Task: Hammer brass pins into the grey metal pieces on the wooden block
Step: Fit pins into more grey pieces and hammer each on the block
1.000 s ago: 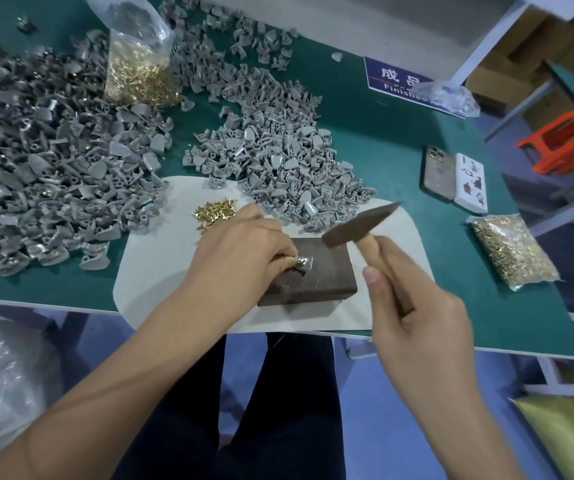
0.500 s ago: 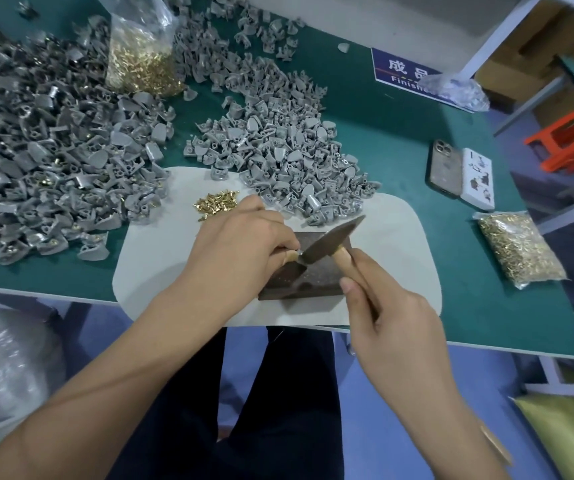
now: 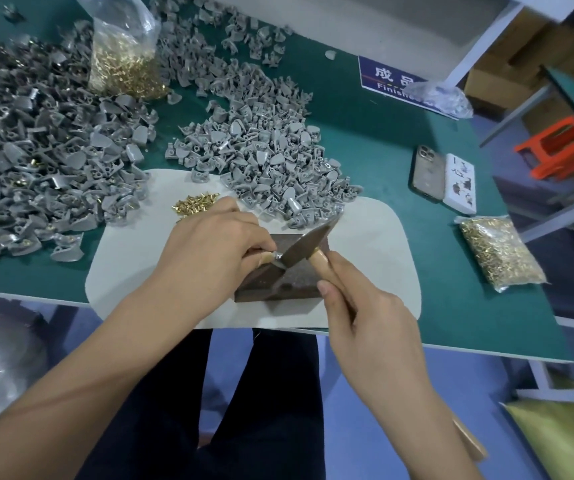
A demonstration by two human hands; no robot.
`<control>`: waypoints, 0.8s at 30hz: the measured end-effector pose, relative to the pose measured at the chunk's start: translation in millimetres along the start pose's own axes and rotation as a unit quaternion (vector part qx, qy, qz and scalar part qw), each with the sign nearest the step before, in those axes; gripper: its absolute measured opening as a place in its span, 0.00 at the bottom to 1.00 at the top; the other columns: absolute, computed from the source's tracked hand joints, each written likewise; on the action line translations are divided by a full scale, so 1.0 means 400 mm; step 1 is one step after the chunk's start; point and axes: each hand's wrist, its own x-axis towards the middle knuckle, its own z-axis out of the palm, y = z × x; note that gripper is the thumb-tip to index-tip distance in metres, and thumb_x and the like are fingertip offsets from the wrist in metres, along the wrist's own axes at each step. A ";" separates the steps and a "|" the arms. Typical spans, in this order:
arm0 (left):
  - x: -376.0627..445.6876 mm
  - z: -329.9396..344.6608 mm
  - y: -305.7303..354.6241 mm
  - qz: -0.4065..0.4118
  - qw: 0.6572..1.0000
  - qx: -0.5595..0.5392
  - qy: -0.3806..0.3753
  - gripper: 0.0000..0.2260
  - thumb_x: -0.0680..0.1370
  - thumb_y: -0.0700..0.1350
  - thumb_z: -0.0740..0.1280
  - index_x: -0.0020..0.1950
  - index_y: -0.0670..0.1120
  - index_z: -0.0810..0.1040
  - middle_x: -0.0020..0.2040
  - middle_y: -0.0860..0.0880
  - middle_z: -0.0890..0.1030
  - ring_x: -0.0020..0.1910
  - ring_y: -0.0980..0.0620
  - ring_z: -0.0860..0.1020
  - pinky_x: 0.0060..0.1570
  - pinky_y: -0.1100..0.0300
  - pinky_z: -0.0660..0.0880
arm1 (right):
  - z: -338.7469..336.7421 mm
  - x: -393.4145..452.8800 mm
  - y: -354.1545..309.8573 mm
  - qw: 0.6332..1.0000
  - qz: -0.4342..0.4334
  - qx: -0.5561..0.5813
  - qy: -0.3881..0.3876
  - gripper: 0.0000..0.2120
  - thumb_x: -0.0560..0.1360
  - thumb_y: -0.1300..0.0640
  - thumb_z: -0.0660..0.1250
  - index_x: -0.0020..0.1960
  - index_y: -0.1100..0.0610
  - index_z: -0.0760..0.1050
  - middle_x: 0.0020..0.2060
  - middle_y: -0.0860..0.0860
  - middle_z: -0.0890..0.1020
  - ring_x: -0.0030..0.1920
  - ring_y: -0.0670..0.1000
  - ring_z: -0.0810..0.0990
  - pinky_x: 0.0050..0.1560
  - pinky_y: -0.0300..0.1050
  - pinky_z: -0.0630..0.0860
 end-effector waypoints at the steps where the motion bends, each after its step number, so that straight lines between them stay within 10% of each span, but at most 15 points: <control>1: -0.001 0.000 0.002 0.001 1.000 -0.002 0.002 0.07 0.76 0.57 0.71 0.50 0.58 0.86 0.43 0.60 0.81 0.49 0.53 0.72 0.38 0.58 0.71 | -0.006 -0.003 0.011 1.000 0.014 0.001 -0.003 0.17 0.82 0.42 0.56 0.70 0.36 0.69 0.42 0.42 0.85 0.41 0.54 0.81 0.37 0.50 0.76; 10: -0.011 0.012 0.030 -0.030 0.999 -0.026 0.026 0.01 0.74 0.52 0.73 0.44 0.56 0.82 0.38 0.59 0.78 0.45 0.55 0.71 0.37 0.57 0.73 | 0.039 0.033 0.123 0.972 0.187 -0.099 0.098 0.25 0.82 0.61 0.58 0.78 0.47 0.67 0.57 0.54 0.76 0.48 0.63 0.77 0.38 0.49 0.64; 24: -0.089 -0.059 -0.111 -0.148 0.978 -0.053 0.137 0.01 0.75 0.48 0.71 0.44 0.53 0.81 0.40 0.57 0.78 0.45 0.50 0.75 0.49 0.48 0.74 | 0.083 0.096 0.044 0.978 0.084 -0.026 0.191 0.11 0.79 0.58 0.68 0.59 0.53 0.84 0.51 0.56 0.83 0.52 0.63 0.76 0.53 0.58 0.74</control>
